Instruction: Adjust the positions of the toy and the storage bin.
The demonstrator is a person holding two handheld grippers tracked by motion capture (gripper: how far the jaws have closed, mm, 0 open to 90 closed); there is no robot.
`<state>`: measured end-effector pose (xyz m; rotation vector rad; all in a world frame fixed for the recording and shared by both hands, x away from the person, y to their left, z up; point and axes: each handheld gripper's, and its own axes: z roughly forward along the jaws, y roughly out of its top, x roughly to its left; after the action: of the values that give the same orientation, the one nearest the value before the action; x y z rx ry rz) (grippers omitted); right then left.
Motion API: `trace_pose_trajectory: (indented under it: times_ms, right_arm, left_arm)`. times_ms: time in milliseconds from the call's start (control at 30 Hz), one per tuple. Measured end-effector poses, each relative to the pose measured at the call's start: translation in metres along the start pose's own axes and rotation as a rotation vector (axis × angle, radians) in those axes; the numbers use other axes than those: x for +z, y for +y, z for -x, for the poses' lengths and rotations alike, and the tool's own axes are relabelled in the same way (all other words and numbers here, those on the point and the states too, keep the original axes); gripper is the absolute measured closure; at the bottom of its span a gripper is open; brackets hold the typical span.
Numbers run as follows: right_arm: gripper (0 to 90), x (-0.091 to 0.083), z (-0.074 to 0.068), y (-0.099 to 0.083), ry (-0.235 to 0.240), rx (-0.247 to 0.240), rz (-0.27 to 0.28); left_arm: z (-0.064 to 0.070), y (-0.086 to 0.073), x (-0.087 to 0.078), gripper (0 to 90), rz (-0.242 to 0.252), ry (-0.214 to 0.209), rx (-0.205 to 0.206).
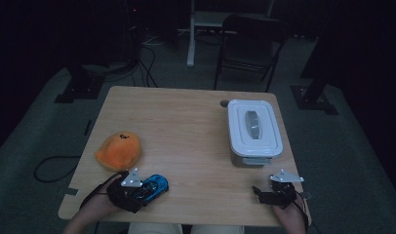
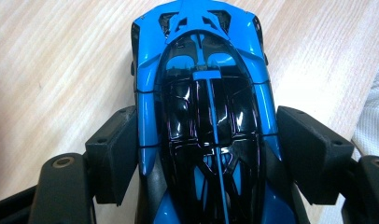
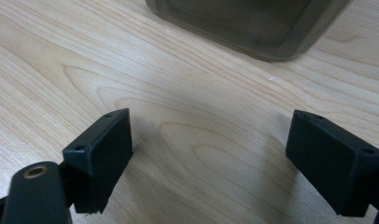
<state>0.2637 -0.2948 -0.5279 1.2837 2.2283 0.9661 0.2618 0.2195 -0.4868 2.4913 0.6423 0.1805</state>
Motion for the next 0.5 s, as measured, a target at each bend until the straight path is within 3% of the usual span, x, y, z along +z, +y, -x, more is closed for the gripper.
trace_pose_trajectory:
  times_ms: [400, 500]
  right_arm:
    - [14.1, 0.000, 0.000, 0.000, -0.001, 0.000, 0.000]
    - [14.1, 0.000, 0.000, 0.000, -0.001, 0.001, 0.000]
  left_arm:
    - [-0.006, -0.020, -0.005, 26.5, -0.017, -0.016, 0.024]
    - [-0.011, -0.024, -0.003, 26.5, -0.009, -0.044, 0.007]
